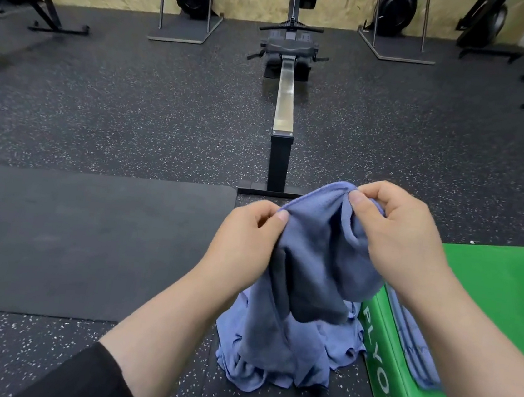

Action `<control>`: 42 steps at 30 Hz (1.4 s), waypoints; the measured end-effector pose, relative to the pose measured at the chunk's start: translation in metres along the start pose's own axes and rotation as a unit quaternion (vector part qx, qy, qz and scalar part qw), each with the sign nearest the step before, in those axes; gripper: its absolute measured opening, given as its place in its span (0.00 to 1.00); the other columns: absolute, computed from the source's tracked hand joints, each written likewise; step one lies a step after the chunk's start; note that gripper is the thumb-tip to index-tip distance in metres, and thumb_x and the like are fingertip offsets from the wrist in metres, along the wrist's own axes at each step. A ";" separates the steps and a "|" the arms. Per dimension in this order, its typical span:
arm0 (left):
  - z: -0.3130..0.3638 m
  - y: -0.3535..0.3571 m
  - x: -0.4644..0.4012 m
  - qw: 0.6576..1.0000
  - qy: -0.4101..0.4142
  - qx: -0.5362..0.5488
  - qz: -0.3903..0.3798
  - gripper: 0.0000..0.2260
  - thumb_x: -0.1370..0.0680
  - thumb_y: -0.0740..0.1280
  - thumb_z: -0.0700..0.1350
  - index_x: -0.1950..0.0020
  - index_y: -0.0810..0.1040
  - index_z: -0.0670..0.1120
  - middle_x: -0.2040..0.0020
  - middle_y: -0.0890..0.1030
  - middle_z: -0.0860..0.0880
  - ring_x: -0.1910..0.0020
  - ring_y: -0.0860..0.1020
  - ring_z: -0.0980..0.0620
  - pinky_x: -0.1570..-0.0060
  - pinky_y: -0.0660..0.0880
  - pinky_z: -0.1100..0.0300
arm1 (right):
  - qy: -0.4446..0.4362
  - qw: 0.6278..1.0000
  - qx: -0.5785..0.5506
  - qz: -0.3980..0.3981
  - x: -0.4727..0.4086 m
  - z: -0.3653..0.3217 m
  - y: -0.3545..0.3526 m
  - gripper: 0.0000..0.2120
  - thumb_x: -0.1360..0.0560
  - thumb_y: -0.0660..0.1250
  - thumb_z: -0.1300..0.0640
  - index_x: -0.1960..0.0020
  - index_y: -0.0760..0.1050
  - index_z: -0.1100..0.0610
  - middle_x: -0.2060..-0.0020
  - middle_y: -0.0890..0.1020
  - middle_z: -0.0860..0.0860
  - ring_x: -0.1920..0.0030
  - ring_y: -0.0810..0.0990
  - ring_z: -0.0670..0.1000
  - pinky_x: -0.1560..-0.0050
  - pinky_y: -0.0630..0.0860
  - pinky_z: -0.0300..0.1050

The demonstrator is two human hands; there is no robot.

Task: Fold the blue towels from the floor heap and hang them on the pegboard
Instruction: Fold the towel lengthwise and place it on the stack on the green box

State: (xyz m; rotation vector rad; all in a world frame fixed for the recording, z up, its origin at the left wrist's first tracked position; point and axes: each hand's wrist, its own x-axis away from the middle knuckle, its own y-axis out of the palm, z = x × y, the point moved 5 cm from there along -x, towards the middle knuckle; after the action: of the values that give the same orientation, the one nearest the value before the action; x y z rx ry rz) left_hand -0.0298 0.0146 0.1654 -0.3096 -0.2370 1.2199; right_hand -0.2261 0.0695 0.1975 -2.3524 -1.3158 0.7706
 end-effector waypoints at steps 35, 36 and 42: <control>0.009 0.004 0.001 0.998 0.016 -0.002 -0.053 0.02 0.23 0.70 0.42 0.55 0.81 0.49 0.66 0.80 0.52 0.67 0.73 0.57 0.64 0.70 0.62 | -0.032 0.990 -0.021 -0.134 0.015 -0.013 0.027 0.06 0.21 0.68 0.57 0.57 0.80 0.52 0.72 0.81 0.50 0.70 0.73 0.50 0.63 0.71 0.43; 0.007 0.003 0.000 0.998 0.014 -0.044 -0.050 0.04 0.23 0.68 0.41 0.56 0.81 0.49 0.65 0.81 0.51 0.67 0.73 0.56 0.63 0.70 0.60 | -0.027 0.993 -0.022 -0.117 0.014 -0.014 0.024 0.06 0.21 0.68 0.58 0.57 0.80 0.52 0.70 0.82 0.51 0.68 0.76 0.51 0.61 0.72 0.42; -0.003 -0.014 -0.003 0.972 -0.025 -0.233 0.023 0.06 0.24 0.64 0.43 0.60 0.77 0.52 0.63 0.80 0.55 0.60 0.77 0.53 0.66 0.70 0.61 | 0.015 0.998 -0.042 -0.040 0.008 -0.005 0.010 0.05 0.21 0.68 0.55 0.55 0.81 0.51 0.65 0.85 0.45 0.62 0.81 0.44 0.54 0.75 0.43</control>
State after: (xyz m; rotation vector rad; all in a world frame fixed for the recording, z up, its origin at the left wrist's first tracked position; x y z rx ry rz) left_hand -0.0170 0.0072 0.1677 -0.6944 -0.5643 1.2090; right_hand -0.2131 0.0716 0.1939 -2.3493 -1.4475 0.6653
